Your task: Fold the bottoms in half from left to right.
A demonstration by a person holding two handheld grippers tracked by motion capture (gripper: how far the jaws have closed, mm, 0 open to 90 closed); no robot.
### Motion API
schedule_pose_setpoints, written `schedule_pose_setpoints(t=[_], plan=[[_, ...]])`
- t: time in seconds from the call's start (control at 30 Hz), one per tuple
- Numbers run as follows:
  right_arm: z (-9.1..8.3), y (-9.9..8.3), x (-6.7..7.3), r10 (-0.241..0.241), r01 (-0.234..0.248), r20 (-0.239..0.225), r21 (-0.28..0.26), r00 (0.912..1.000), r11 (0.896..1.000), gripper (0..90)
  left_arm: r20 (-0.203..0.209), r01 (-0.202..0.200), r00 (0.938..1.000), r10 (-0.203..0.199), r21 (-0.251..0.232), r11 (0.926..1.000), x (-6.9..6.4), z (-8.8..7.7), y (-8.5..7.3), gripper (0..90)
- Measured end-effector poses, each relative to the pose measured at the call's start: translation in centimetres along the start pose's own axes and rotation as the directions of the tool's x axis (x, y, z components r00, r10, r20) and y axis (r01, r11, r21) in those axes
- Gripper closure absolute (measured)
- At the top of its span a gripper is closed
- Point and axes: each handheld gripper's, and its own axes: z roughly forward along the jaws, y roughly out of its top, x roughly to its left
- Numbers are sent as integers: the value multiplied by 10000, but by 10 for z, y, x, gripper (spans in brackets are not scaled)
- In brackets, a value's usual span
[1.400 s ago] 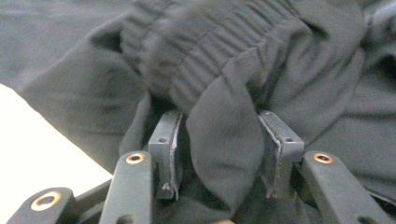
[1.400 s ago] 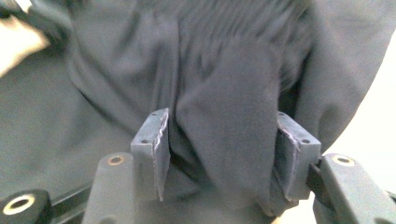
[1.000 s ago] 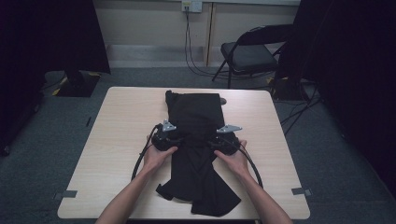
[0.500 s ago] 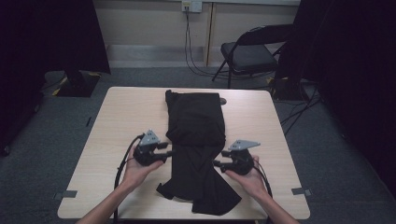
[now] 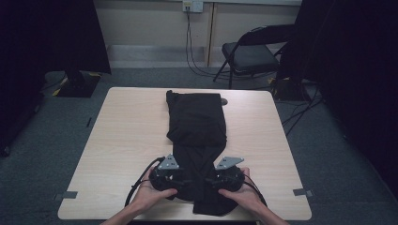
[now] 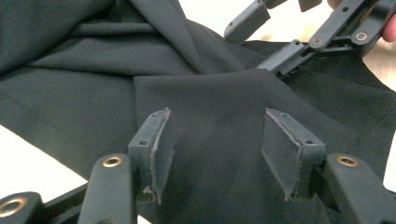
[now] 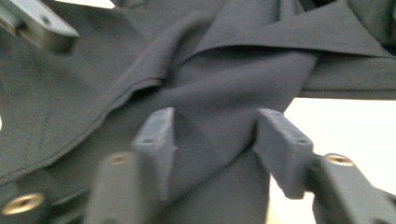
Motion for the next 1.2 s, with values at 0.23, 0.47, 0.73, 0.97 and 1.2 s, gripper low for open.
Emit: schedule_pose_setpoints(t=[0.23, 0.47, 0.73, 0.97, 1.2], plan=[[-3, 5, 0, 55, -58, -161, -203, 9999, 9998, 881, 645, -435, 9969, 448, -222, 9988, -28, -13, 3, 421], [-43, 37, -18, 1060, -1148, -542, -1995, 9929, 9732, 881, 748, -736, 9947, 706, 379, 9966, -34, -2, -5, 400], [-28, 95, -32, 1302, -1463, -748, -2852, 9887, 9472, 876, 962, -1067, 9904, 988, 801, 9911, -35, 15, -10, 386], [24, 126, -31, 1676, -1932, -1202, -2498, 9785, 9488, 776, 1613, -1415, 9783, 1298, 635, 9879, -46, 20, -10, 391], [22, 99, -24, 1858, -1931, -556, -1905, 9810, 9625, 451, 1463, -794, 9857, 830, -302, 9964, -30, -6, 1, 512]])
